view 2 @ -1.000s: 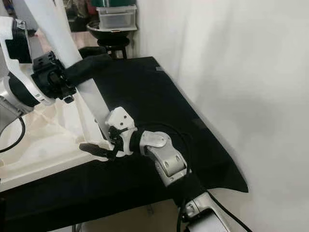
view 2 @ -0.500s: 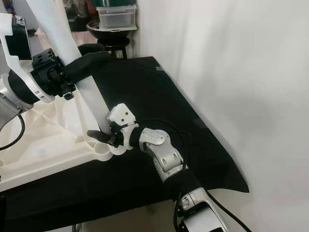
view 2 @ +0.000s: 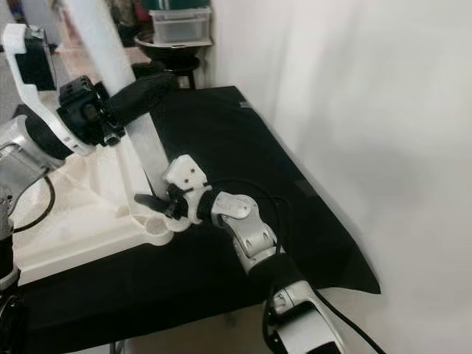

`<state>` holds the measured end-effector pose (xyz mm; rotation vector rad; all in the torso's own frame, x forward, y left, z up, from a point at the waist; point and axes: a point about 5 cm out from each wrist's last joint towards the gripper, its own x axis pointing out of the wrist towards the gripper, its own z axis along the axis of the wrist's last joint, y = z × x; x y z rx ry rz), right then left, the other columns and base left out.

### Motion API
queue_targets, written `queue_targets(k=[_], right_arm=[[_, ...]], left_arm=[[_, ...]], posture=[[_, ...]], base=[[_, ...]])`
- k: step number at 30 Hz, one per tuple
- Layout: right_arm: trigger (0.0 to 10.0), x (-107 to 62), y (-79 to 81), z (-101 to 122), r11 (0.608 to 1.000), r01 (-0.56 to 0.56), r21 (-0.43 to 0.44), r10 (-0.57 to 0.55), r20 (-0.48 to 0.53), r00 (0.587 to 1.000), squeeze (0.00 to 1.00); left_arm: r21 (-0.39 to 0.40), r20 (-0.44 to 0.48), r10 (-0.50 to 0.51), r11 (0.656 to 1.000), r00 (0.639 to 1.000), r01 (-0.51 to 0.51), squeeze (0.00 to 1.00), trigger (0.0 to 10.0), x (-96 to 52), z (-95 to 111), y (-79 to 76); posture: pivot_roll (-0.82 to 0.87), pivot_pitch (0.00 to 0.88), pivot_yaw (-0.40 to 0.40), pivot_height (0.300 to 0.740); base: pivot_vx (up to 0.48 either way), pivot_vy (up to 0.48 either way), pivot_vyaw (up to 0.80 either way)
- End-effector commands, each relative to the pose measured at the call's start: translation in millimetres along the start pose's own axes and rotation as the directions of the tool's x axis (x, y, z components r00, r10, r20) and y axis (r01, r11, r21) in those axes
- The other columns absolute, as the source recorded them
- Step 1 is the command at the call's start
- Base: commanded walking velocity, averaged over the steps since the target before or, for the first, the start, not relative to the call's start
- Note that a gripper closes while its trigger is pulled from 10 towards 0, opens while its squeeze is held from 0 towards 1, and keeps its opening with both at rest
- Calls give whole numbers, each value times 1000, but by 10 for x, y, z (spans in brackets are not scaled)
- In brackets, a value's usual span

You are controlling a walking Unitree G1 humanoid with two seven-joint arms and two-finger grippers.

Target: Building children table

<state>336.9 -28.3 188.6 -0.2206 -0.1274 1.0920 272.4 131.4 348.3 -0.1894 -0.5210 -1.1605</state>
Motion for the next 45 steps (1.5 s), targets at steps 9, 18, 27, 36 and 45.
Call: queue_targets(k=[9, 18, 27, 36, 45], right_arm=[[0, -80, -381, 144, 951, 279, 131, -289, 72, 954, 0], [10000, -320, -639, 14, 816, 538, 213, -556, 29, 831, 0], [10000, -513, -538, -27, 807, 505, 306, -549, 77, 832, 0], [10000, -620, -323, 60, 862, 427, 275, -476, 149, 866, 0], [10000, -683, -226, -234, 855, 449, 261, -482, 79, 872, 0]], left_arm=[[12, -37, 183, 983, 982, -183, 1000, 10000, -294, -103, 52], [96, -53, 563, 825, 825, -557, 1000, 10000, -751, -261, 234], [180, -235, 733, 678, 638, -713, 0, 10000, -974, -1051, -11], [148, -340, 708, 690, 619, -708, 0, 10000, -1027, -1522, -327], [134, -344, 706, 690, 619, -712, 0, 10000, -972, -1717, -383]], posture=[[31, 0, -4, 740], [43, 0, -11, 740], [24, 0, -14, 740], [-6, 0, 6, 740], [1, 0, -10, 740]], base=[[0, 0, 0], [0, 0, 0], [0, 0, 0], [0, 0, 622], [0, 0, 800]])
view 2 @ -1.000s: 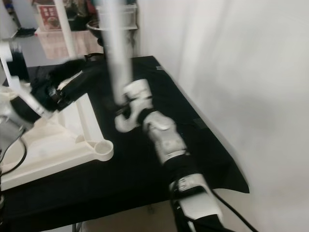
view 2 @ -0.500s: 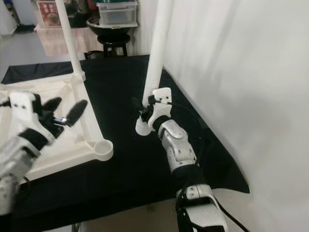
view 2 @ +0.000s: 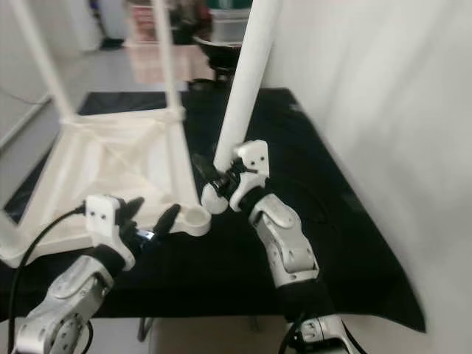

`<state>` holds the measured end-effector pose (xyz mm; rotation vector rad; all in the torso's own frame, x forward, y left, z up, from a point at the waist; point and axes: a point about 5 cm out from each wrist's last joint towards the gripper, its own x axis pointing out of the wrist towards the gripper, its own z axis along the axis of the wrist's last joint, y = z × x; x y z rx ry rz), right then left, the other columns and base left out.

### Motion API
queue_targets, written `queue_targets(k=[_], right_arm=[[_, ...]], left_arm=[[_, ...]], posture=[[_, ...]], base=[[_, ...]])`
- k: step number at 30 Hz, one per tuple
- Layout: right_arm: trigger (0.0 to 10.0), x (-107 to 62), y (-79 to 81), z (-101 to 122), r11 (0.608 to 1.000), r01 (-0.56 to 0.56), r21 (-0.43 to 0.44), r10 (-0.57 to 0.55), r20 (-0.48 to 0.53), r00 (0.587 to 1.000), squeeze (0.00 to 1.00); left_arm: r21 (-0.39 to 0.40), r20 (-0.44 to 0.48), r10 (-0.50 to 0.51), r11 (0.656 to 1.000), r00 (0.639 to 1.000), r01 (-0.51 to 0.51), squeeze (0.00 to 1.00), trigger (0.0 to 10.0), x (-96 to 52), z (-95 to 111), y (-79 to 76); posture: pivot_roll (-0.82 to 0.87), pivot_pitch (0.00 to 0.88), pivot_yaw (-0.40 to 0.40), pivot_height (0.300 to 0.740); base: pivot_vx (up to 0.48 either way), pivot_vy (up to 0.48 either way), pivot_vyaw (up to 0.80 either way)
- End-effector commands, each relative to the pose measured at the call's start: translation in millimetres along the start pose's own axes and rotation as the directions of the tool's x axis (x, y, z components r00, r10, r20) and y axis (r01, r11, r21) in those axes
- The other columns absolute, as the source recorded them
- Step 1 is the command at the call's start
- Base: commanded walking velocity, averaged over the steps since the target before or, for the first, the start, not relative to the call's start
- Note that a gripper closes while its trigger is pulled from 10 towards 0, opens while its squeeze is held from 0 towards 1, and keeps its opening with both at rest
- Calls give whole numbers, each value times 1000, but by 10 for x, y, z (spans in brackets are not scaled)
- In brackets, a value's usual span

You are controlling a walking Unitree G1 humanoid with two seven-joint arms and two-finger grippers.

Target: Building children table

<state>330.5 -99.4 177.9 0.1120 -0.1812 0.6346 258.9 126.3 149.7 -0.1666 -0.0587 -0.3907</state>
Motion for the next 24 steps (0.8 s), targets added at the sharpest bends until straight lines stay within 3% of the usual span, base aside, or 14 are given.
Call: queue_targets(k=[1, 6, 17, 24], right_arm=[[10000, -71, -36, -146, 999, 32, 9, -32, -30, 999, 0], [10000, -143, -56, -182, 995, 66, 69, -65, -22, 998, 0], [10000, -110, -62, -135, 993, 66, 94, -67, 5, 998, 0], [10000, -52, -119, 33, 992, 101, 77, -106, 71, 992, 0]], left_arm=[[5, 3, 9, 1000, 1000, -9, 0, 10000, 2, -19, 6], [35, 22, 20, 999, 1000, -21, 0, 10000, -2, -24, -3], [48, 34, -9, 999, 999, 8, 0, 10000, 35, -23, -10], [40, 17, -108, 993, 994, 108, 0, 10000, 37, 2, -78]], posture=[[2, 0, -10, 740], [-8, 0, -5, 740], [-11, 0, 13, 740], [-4, 0, 23, 740]], base=[[0, 0, 800], [0, 0, 800], [0, 0, 784], [0, 0, 0]])
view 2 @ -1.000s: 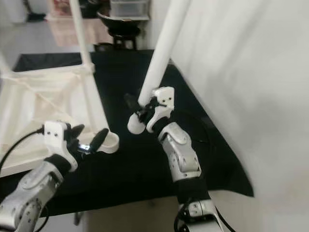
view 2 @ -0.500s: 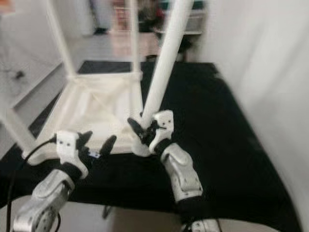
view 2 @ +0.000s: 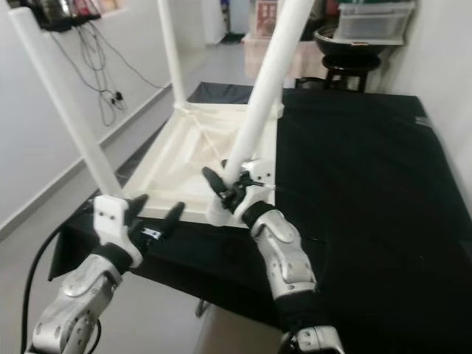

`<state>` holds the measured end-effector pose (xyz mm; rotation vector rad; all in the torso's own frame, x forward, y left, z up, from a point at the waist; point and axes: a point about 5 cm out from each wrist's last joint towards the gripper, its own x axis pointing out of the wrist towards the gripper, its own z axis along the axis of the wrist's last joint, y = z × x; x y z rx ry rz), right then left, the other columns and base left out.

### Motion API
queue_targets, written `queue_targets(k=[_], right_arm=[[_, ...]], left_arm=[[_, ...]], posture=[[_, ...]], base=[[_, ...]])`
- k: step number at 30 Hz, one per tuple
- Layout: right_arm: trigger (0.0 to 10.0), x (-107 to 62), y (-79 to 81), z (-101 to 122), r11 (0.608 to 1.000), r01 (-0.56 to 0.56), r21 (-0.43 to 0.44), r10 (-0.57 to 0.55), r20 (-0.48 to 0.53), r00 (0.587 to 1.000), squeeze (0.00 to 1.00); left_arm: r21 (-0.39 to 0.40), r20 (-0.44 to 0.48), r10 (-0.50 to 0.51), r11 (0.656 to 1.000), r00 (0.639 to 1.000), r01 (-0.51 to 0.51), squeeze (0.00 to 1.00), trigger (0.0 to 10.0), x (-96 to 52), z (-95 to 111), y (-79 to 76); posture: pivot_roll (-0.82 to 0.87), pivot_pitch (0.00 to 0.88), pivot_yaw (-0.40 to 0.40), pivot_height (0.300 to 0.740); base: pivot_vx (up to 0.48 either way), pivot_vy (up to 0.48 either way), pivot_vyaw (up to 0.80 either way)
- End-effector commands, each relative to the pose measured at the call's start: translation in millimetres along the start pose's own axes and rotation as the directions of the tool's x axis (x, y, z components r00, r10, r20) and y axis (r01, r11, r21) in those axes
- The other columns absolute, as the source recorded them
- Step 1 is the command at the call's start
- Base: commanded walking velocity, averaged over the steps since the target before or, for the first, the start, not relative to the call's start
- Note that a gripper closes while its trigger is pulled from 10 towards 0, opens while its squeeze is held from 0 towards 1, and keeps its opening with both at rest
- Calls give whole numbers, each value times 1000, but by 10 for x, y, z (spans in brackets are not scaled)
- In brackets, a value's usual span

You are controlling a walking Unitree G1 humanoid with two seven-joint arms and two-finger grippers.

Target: Building children table

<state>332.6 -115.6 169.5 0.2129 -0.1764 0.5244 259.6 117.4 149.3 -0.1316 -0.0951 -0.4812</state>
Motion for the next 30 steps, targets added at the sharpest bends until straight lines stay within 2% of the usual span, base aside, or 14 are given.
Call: queue_targets(k=[1, 5, 6, 7, 8, 9, 11, 12, 14, 18, 21, 24, 28, 30], right_arm=[[10000, 65, 36, 144, 1000, -21, -18, 22, 57, 998, 0], [10000, 117, 41, 249, 998, -61, -33, 63, 66, 996, 0], [10000, 155, 79, 323, 989, -140, -57, 143, 63, 988, 0], [10000, 155, 79, 323, 989, -140, -57, 143, 63, 988, 0], [10000, 182, 127, 380, 967, -241, -80, 245, 48, 968, 0], [10000, 182, 127, 380, 967, -241, -80, 245, 48, 968, 0], [10000, 218, 168, 447, 896, -424, -132, 425, -25, 905, 0], [10000, 218, 168, 447, 896, -424, -132, 425, -25, 905, 0], [10000, 252, 94, 474, 844, -512, -159, 503, -97, 859, 0], [10000, 292, -25, 537, 822, -538, -189, 516, -151, 843, 0], [10000, 320, -84, 623, 807, -554, -207, 526, -174, 832, 0], [10000, 343, -64, 681, 789, -575, -216, 547, -178, 818, 0], [10000, 378, -22, 673, 770, -594, -231, 563, -192, 804, 0], [10000, 429, 104, 717, 740, -634, -224, 614, -160, 773, 0]], left_arm=[[6, -6, -35, 999, 999, 35, 0, 10000, 0, 27, -17], [12, -14, -72, 997, 997, 72, 0, 10000, -6, 32, -55], [19, -25, -111, 994, 994, 112, 0, 10000, -16, 33, -93], [19, -25, -111, 994, 994, 112, 0, 10000, -16, 33, -93], [22, -35, -147, 989, 989, 148, 0, 10000, -25, 36, -127], [22, -35, -147, 989, 989, 148, 0, 10000, -25, 36, -127], [35, -54, -206, 977, 977, 208, 0, 10000, -54, 57, -192], [35, -54, -206, 977, 977, 208, 0, 10000, -54, 57, -192], [66, -73, -247, 966, 966, 252, 0, 10000, -87, 79, -243], [94, -70, -244, 964, 967, 249, 0, 10000, -137, 121, -244], [56, -42, -217, 974, 975, 219, 0, 10000, -187, 170, -224], [19, -32, -175, 984, 984, 176, 0, 10000, -229, 197, -199], [-16, -30, -151, 989, 988, 150, 0, 10000, -238, 208, -175], [-57, -30, -153, 987, 988, 151, 0, 10000, -286, 220, -148]], posture=[[2, 0, 24, 740], [4, 0, 22, 740], [3, 0, 21, 740], [3, 0, 21, 740], [3, 0, 20, 740], [3, 0, 20, 740], [6, 20, 12, 740], [6, 20, 12, 740], [15, 40, 8, 740], [28, 83, 7, 740], [31, 104, 6, 740], [38, 137, 9, 740], [50, 146, 14, 740], [54, 153, 24, 740]], base=[[0, 0, 0], [0, 0, 0], [0, 0, 0], [0, 0, 0], [0, 0, 0], [0, 0, 0], [0, 0, 0], [0, 0, 0], [0, 0, 0], [0, 0, 0], [0, -460, 0], [0, -458, 0], [0, 0, 0], [0, 0, 0]])
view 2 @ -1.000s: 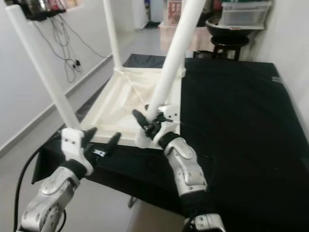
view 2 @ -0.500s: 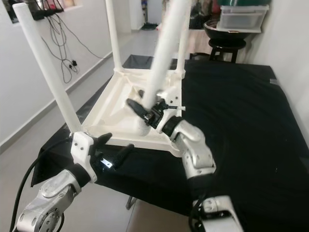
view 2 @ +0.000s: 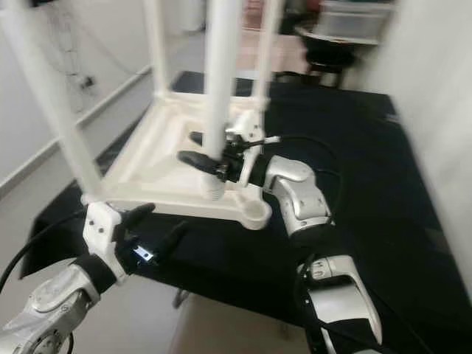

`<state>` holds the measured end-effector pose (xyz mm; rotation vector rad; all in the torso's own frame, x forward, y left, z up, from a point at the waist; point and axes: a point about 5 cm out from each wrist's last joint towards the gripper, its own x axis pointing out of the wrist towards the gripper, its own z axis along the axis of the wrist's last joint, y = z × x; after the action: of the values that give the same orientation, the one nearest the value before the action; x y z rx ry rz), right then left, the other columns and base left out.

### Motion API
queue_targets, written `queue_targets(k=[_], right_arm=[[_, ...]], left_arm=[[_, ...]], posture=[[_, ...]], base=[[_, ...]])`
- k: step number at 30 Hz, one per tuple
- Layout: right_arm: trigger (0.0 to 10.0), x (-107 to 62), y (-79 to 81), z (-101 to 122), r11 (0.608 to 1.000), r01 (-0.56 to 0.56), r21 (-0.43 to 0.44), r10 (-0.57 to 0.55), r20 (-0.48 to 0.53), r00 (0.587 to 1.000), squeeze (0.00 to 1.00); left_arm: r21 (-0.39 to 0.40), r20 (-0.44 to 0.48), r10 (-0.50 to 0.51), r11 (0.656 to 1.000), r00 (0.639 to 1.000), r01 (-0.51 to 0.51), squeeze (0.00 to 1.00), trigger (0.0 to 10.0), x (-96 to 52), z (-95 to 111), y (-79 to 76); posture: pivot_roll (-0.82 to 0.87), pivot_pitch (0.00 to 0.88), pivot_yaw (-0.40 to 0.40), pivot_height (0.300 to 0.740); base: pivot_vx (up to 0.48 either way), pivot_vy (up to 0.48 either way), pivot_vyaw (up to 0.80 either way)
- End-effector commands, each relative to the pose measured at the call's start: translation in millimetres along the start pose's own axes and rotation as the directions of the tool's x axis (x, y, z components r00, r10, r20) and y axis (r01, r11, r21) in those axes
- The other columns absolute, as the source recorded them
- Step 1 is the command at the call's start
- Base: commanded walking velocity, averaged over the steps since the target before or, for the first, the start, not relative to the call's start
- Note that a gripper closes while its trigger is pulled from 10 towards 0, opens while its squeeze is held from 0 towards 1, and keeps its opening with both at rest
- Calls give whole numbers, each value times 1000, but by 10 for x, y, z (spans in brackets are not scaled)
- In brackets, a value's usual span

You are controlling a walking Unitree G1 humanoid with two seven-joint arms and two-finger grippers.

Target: Building children table

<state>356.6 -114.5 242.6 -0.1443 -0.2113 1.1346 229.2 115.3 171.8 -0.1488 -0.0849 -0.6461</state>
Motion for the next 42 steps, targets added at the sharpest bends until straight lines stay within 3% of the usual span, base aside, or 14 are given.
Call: queue_targets(k=[1, 9, 20, 30, 42], right_arm=[[10000, 100, 36, 71, 999, -42, -16, 42, 29, 999, 0], [10000, 183, 44, 36, 998, -69, -15, 69, 19, 997, 0], [10000, 212, -57, -94, 994, -80, 70, 82, -18, 997, 0], [10000, 433, -211, 303, 997, -72, -5, 72, 31, 997, 0], [10000, 497, -237, 359, 996, -81, -22, 82, 30, 996, 0]], left_arm=[[-28, -18, 10, 1000, 1000, -10, 0, 10000, -60, -16, 26], [-37, -36, 8, 999, 999, -9, 0, 10000, -80, -11, 58], [-47, -37, 6, 999, 999, -8, 0, 10000, -12, -17, 24], [-51, -39, -12, 999, 999, 10, 0, 10000, 16, -37, -20], [-60, -43, -12, 998, 999, 9, 0, 10000, -4, -9, 7]], posture=[[54, 153, 24, 740], [65, 152, 24, 740], [63, 149, -15, 740], [37, 153, -3, 740], [38, 180, 25, 740]], base=[[0, 0, 0], [0, 0, 0], [0, 0, 0], [0, 0, 0], [0, 0, 0]])
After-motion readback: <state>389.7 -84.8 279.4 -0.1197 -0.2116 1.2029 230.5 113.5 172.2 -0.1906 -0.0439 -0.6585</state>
